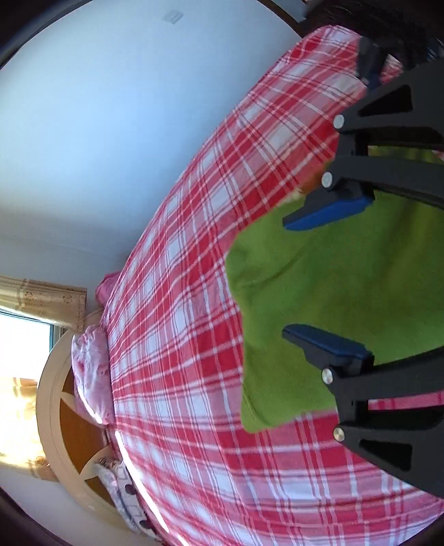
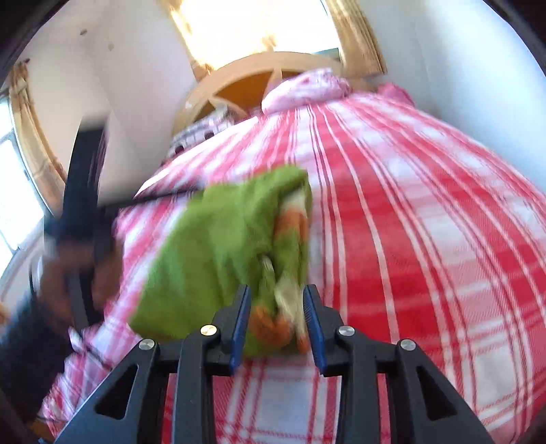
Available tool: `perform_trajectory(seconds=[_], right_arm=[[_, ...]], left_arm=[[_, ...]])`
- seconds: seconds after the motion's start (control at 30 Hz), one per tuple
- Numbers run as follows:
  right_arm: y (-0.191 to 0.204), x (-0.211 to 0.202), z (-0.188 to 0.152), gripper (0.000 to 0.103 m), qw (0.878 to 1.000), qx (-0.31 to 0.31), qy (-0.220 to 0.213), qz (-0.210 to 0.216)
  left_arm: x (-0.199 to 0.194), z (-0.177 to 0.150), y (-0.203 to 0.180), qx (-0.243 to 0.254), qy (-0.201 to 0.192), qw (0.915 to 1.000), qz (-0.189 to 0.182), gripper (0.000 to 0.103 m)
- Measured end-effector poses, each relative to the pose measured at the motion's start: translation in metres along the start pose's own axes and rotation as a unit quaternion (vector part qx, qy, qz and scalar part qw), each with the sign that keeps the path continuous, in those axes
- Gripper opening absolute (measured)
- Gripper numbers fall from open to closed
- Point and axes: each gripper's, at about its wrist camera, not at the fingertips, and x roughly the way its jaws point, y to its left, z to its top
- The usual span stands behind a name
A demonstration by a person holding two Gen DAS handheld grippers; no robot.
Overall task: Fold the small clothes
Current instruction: 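Open the left tool while the right tool keeps holding the folded edge, then press the folded sweater flat with the left tool while the right tool holds it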
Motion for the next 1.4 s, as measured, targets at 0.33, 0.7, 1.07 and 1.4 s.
perform_trajectory(seconds=[0.33,0.7,1.07,1.4], right_arm=[[0.003,0.094,0.05,0.009,0.996,0.025,0.083,0.014],[0.002,0.091,0.037,0.009,0.994,-0.014,0.076,-0.075],[0.077,0.086,0.046,0.03,0.987,-0.141,0.061,-0.035],[0.078,0.11,0.042,0.03,0.98,-0.143,0.12,-0.071]], left_arm=[[-0.017,-0.09,0.025,-0.057,0.002,0.9966,0.059,0.077],[-0.008,-0.106,0.013,-0.033,0.029,0.9979,0.048,0.093],[0.0,-0.112,0.018,-0.051,0.047,0.9965,0.046,0.097],[0.004,-0.115,0.016,-0.049,0.056,0.9962,0.046,0.102]])
